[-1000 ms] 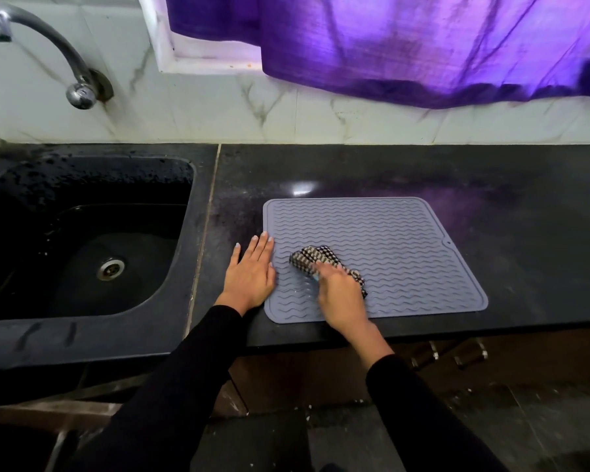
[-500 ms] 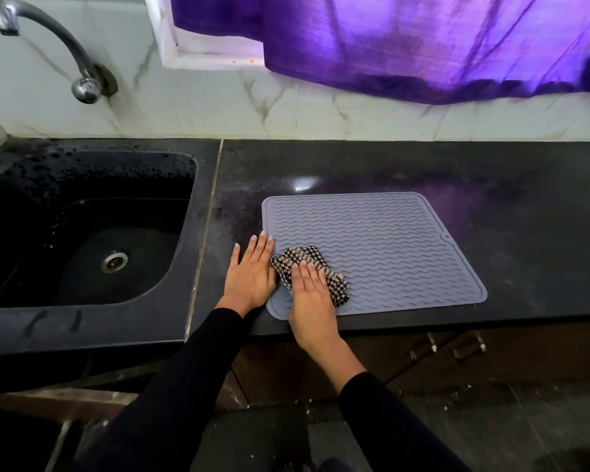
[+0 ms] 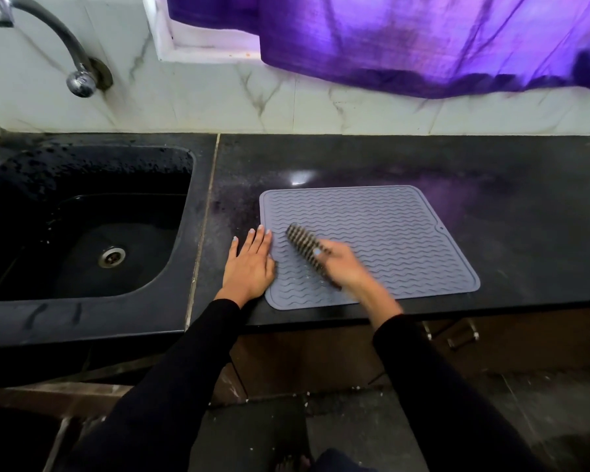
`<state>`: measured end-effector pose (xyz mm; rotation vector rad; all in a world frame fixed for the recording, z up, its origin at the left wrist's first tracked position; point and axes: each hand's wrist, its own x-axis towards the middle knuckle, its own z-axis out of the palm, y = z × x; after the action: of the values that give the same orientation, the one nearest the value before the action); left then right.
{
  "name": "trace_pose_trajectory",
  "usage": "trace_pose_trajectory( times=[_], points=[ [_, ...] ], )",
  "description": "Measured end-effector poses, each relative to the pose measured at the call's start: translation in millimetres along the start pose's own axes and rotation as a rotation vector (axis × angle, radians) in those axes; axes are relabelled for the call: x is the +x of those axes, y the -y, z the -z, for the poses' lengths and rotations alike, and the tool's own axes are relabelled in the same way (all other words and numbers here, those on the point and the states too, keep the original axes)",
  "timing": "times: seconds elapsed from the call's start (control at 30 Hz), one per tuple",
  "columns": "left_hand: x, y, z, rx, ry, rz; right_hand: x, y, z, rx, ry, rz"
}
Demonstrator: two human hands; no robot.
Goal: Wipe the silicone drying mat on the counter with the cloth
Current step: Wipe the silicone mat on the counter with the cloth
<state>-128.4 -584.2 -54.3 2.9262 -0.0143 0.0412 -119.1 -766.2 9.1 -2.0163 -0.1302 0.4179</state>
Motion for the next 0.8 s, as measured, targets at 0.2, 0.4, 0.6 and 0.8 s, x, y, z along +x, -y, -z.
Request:
trace_pose_trajectory(
  times=[0.2, 0.4, 0.6, 0.8],
  points=[
    [-1, 2, 0, -0.023, -0.011, -0.006, -20, 12, 7, -0.302, -0.198, 0.026],
    [0, 5, -3, -0.002, -0.04, -0.016, -52, -8, -66, -1.134, -0.139, 0.196],
    [1, 5, -5, 0.006, -0.034, -0.012, -47, -15, -77, -1.249, -0.17, 0.226],
    [-1, 2, 0, -0.026, 0.006, 0.007, -33, -3, 2, -0.183, 0.006, -0.022]
  ],
)
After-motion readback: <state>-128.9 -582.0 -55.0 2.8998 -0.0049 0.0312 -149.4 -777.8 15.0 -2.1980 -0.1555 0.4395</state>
